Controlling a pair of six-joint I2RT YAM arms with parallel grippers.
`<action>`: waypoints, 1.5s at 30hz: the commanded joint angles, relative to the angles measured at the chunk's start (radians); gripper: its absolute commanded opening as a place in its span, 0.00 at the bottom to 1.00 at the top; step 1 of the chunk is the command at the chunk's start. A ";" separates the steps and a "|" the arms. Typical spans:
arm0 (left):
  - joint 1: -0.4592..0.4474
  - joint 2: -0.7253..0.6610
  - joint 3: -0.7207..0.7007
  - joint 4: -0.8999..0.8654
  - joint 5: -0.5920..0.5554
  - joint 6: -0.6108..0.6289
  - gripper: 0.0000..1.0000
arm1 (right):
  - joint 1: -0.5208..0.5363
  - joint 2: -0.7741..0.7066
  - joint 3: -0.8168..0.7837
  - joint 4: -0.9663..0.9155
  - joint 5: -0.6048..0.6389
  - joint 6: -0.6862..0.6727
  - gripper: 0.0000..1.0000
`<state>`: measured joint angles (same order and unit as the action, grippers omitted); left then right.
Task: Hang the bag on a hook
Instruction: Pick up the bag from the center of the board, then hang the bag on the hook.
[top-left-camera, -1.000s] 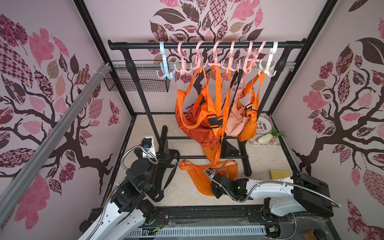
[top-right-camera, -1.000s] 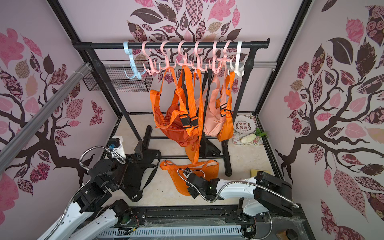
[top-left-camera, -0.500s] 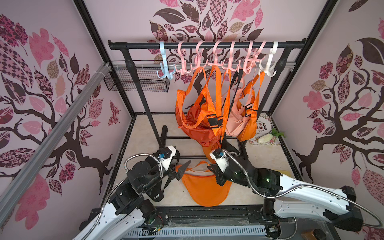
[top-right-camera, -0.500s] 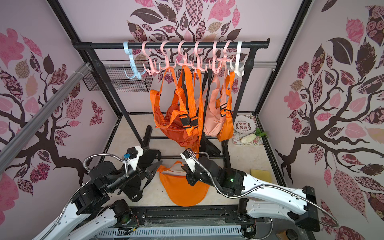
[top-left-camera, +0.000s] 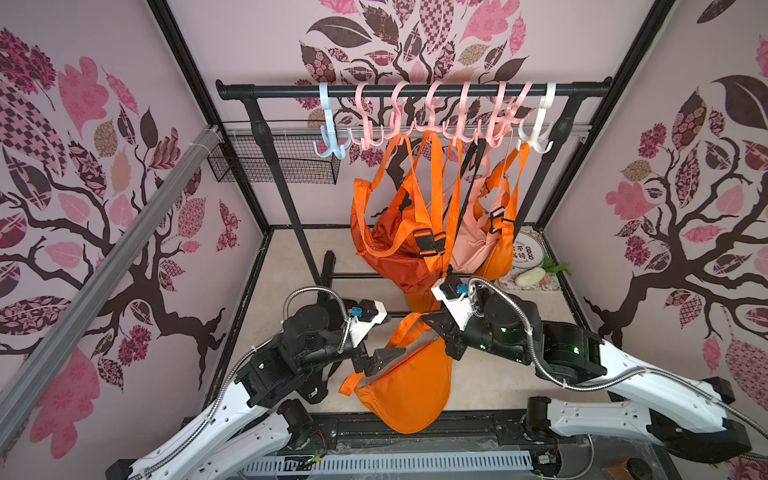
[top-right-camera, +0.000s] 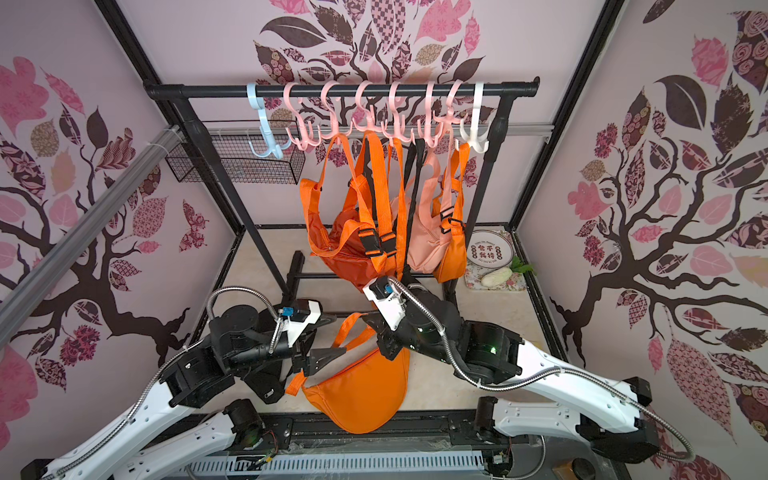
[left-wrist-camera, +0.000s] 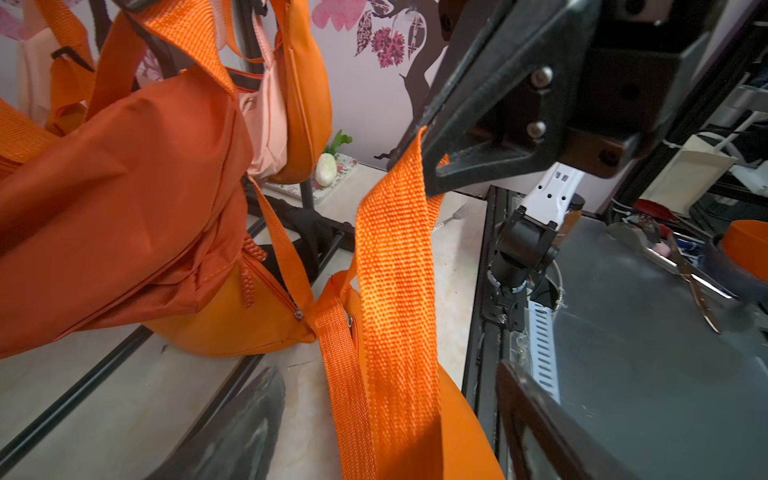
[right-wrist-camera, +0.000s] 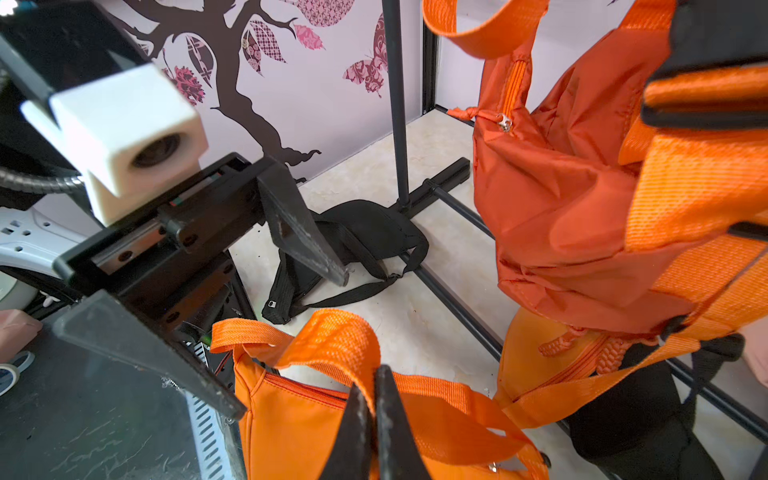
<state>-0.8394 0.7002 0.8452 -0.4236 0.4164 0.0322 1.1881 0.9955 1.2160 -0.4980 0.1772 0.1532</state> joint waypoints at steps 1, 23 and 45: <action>-0.004 0.011 0.061 -0.007 0.082 -0.034 0.77 | 0.004 0.019 0.067 -0.038 0.021 -0.017 0.00; -0.004 0.011 0.271 -0.141 -0.302 0.039 0.00 | 0.004 0.074 0.287 -0.025 -0.017 -0.043 0.00; 0.309 0.569 1.203 -0.362 -0.658 0.021 0.00 | -0.139 0.834 1.465 0.017 -0.132 -0.212 0.00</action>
<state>-0.5961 1.2186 1.9724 -0.7357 -0.2703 0.0761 1.0603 1.7981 2.6511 -0.5510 0.0994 -0.0349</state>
